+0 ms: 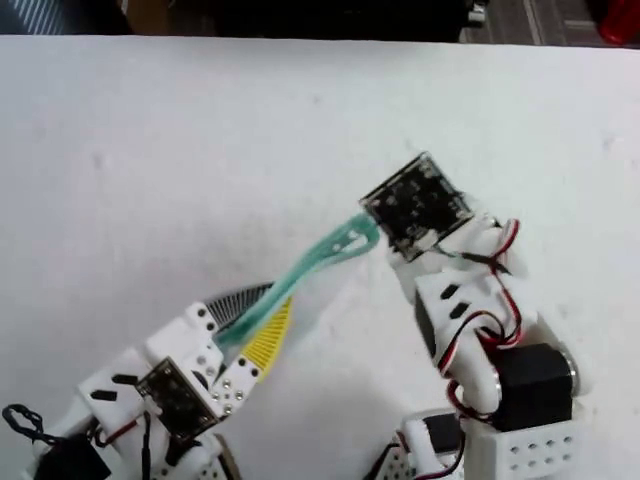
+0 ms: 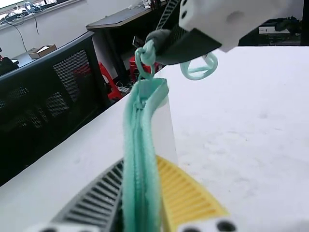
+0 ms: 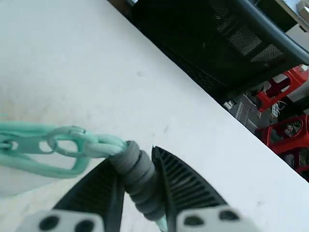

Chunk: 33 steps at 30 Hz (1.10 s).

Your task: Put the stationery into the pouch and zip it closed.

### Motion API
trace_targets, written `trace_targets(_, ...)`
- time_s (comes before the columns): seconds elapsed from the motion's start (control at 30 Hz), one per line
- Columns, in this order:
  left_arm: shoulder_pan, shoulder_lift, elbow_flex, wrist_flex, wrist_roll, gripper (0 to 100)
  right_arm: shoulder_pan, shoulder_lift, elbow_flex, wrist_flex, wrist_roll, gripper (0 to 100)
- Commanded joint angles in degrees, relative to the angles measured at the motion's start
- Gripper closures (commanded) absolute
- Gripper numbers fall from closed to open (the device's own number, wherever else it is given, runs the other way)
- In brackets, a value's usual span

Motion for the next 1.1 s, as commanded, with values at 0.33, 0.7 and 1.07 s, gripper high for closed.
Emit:
trace_targets(0.33,0.13,0.13,-0.70,2.55,-0.53,98,12.79,5.32,-0.44,-6.64,-2.11,98.1)
trace_targets(0.7,0.13,0.13,-0.79,2.90,-0.53,98,16.31,9.71,-0.18,-10.68,-2.02,98.1)
trace_targets(1.07,0.13,0.13,-0.79,2.90,-0.53,98,17.45,15.16,-0.53,-10.86,-0.53,98.1)
